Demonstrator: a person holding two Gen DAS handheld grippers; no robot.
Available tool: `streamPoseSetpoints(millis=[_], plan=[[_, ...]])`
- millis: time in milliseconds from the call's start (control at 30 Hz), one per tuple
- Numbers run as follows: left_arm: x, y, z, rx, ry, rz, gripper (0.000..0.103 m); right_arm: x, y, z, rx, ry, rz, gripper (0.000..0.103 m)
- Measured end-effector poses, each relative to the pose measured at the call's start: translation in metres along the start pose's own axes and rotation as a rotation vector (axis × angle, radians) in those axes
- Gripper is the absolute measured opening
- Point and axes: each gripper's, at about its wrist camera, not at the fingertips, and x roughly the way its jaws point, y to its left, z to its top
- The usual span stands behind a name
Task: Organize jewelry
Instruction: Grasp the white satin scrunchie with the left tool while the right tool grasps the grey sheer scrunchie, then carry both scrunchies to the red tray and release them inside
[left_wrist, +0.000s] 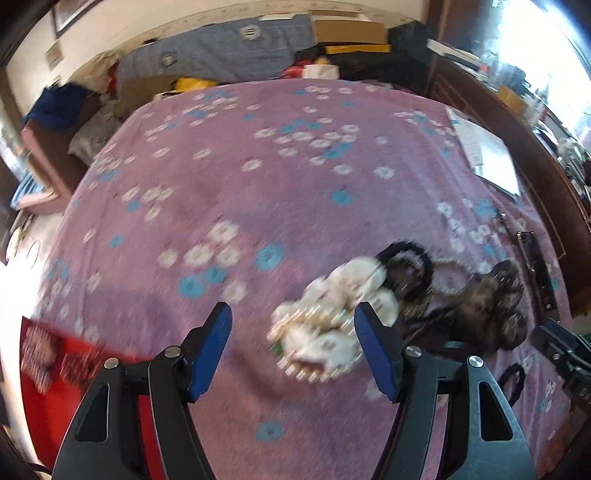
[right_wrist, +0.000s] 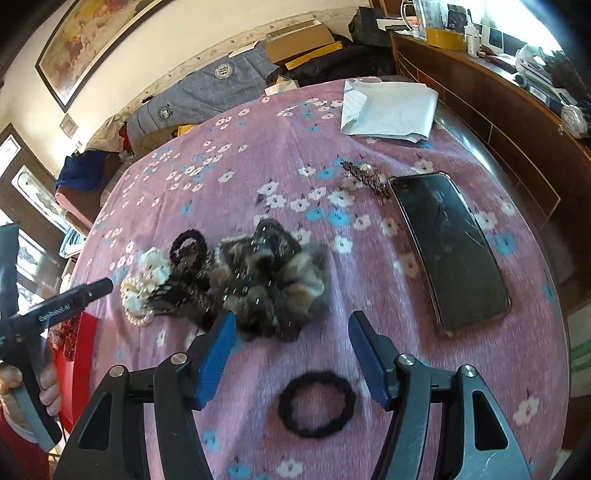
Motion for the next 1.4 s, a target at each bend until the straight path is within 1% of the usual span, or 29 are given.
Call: streamPoseSetpoints(millis=[33, 133, 233, 333, 367, 400, 467, 533, 567, 600, 633, 667, 733, 867, 900, 967, 1167, 1300, 1400], plan=[[0.007, -0.005, 0.005, 0.016, 0.014, -0.014, 0.068, 0.003, 0.0, 0.002, -0.001, 0.001, -0.001, 0.068], [0.029, -0.015, 0.017, 0.048, 0.049, -0.027, 0.068, 0.014, 0.004, 0.009, -0.008, 0.012, 0.0, 0.068], [0.046, -0.021, 0.025, 0.059, 0.079, -0.05, 0.068, 0.022, 0.006, 0.013, -0.019, 0.019, -0.01, 0.068], [0.055, -0.028, 0.028, 0.081, 0.097, -0.039, 0.067, 0.03, 0.008, 0.015, -0.024, 0.025, -0.018, 0.068], [0.058, -0.031, 0.028, 0.093, 0.103, -0.029, 0.06, 0.032, 0.008, 0.015, -0.024, 0.026, -0.02, 0.068], [0.06, -0.034, 0.026, 0.106, 0.108, -0.022, 0.038, 0.035, 0.008, 0.016, -0.024, 0.029, -0.023, 0.068], [0.065, -0.04, 0.023, 0.133, 0.145, 0.001, 0.009, 0.038, 0.008, 0.017, -0.024, 0.028, -0.032, 0.068], [0.062, -0.042, 0.021, 0.139, 0.134, 0.014, 0.009, 0.04, 0.01, 0.018, -0.029, 0.026, -0.034, 0.067], [0.058, -0.042, 0.021, 0.13, 0.128, 0.008, 0.008, 0.041, 0.011, 0.018, -0.034, 0.026, -0.034, 0.064], [0.055, -0.041, 0.021, 0.119, 0.125, -0.004, 0.008, 0.041, 0.013, 0.019, -0.043, 0.028, -0.033, 0.048], [0.05, -0.038, 0.021, 0.104, 0.121, -0.023, 0.008, 0.043, 0.014, 0.019, -0.049, 0.037, -0.029, 0.029], [0.044, -0.035, 0.021, 0.088, 0.117, -0.043, 0.008, 0.044, 0.015, 0.019, -0.05, 0.044, -0.023, 0.023], [0.03, -0.03, 0.02, 0.066, 0.105, -0.073, 0.008, 0.039, 0.015, 0.019, -0.041, 0.037, -0.013, 0.014], [-0.008, -0.022, 0.016, 0.035, 0.058, -0.119, 0.008, 0.021, 0.014, 0.017, -0.019, 0.01, 0.016, 0.008], [-0.019, -0.02, 0.014, 0.028, 0.044, -0.134, 0.008, 0.015, 0.015, 0.017, -0.018, 0.001, 0.02, 0.003], [-0.041, -0.015, 0.009, 0.014, 0.012, -0.165, 0.008, 0.001, 0.016, 0.014, -0.019, -0.02, 0.031, 0.003], [-0.102, -0.003, -0.013, -0.029, -0.072, -0.221, 0.008, -0.03, 0.021, 0.005, -0.034, -0.059, 0.046, 0.003], [-0.127, 0.008, -0.032, -0.07, -0.092, -0.243, 0.008, -0.039, 0.021, -0.004, -0.041, -0.058, 0.049, 0.003], [-0.139, 0.019, -0.053, -0.094, -0.104, -0.231, 0.008, -0.052, 0.024, -0.012, -0.051, -0.065, 0.079, 0.003]])
